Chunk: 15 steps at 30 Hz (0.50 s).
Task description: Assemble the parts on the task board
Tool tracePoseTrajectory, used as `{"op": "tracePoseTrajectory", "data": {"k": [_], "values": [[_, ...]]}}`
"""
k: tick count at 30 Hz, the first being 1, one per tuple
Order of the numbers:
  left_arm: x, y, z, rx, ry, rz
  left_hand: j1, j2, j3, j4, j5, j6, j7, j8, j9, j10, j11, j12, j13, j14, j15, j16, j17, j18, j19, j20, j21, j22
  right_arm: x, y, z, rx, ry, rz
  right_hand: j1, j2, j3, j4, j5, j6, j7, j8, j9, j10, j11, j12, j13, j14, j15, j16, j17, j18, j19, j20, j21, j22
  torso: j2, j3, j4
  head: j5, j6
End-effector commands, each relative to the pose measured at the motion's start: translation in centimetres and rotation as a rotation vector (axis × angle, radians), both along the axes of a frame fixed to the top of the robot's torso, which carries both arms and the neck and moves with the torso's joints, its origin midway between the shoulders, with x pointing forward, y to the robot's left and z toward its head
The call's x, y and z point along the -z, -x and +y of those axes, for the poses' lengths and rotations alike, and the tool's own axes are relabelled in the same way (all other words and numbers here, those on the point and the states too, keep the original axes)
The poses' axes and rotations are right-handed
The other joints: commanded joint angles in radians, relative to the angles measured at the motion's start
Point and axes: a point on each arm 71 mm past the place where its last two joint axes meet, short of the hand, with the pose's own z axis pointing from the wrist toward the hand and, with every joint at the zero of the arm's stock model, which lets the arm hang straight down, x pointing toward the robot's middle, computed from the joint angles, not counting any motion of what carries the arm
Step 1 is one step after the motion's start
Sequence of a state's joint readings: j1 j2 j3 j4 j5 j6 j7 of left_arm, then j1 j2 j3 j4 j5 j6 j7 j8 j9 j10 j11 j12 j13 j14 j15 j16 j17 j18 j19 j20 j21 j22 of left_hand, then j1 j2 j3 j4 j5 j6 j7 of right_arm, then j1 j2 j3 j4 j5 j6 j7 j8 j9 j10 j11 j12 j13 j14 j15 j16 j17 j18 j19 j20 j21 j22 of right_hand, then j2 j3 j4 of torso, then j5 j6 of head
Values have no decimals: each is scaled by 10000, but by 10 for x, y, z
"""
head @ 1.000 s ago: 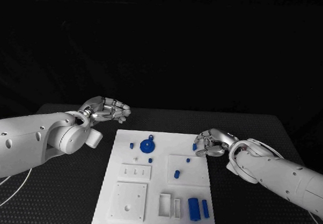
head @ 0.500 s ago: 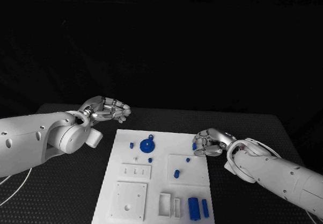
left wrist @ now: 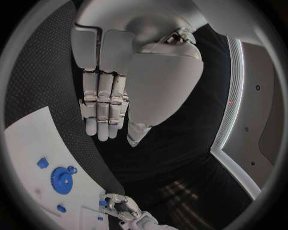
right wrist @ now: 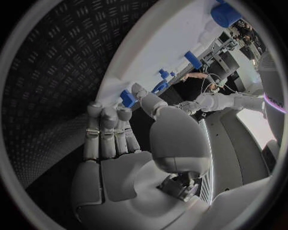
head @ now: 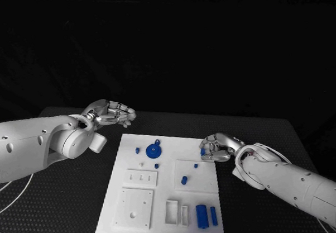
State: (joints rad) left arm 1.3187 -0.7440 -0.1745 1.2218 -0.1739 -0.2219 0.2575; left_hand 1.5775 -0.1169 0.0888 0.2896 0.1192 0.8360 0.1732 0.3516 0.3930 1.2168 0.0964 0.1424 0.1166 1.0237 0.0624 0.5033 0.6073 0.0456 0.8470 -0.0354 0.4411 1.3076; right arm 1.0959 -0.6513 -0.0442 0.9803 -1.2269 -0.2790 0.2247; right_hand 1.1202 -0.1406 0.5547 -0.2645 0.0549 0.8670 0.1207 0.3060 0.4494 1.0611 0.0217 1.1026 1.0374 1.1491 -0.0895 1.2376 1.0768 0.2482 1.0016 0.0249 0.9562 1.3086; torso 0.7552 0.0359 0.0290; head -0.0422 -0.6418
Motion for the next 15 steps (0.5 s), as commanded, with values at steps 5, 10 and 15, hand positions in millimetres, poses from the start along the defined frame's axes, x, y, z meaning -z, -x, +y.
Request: {"op": "tracePoseTrajectory", "data": {"k": [5, 10, 15], "values": [[0, 0, -2, 171, 60, 25, -79, 57, -68, -1, -60, -46, 34, -33, -14, 22, 77, -34, -13, -4, 33, -57, 13, 184, -82, 8, 41, 171, 1, 1, 1, -176, 129, 72, -30, 163, 307, 106, -60, 1452, -119, 150, 27, -191, -223, 88, -16, 38, -134, 104, -8, 136, 92, -16, 91, 172, 5, 2, -7, 6, -10], [0, 0, -2, 166, 56, 32, -77, 55, -68, -3, -60, -49, 35, -35, -15, 21, 77, -35, -12, -4, 33, -58, 15, 184, -82, 8, 41, 172, 1, 1, 1, -176, 178, 62, -39, 171, 448, 129, -61, 1579, -169, 219, 60, -178, -270, 101, -14, 42, -176, 129, -3, 136, 100, -36, 127, 178, -1, 0, -4, 4, -16], [0, 1, -2, 163, 53, 43, -75, 54, -68, -4, -60, -50, 36, -35, -15, 22, 77, -36, -12, -3, 33, -59, 16, 185, -83, 7, 42, 172, 1, 1, 1, -199, 203, 50, -41, 148, 483, 120, -62, 1610, -184, 237, 70, -174, -284, 104, -14, 43, -189, 137, -2, 136, 100, -43, 140, 180, 1, 3, -3, 2, -34]]}}
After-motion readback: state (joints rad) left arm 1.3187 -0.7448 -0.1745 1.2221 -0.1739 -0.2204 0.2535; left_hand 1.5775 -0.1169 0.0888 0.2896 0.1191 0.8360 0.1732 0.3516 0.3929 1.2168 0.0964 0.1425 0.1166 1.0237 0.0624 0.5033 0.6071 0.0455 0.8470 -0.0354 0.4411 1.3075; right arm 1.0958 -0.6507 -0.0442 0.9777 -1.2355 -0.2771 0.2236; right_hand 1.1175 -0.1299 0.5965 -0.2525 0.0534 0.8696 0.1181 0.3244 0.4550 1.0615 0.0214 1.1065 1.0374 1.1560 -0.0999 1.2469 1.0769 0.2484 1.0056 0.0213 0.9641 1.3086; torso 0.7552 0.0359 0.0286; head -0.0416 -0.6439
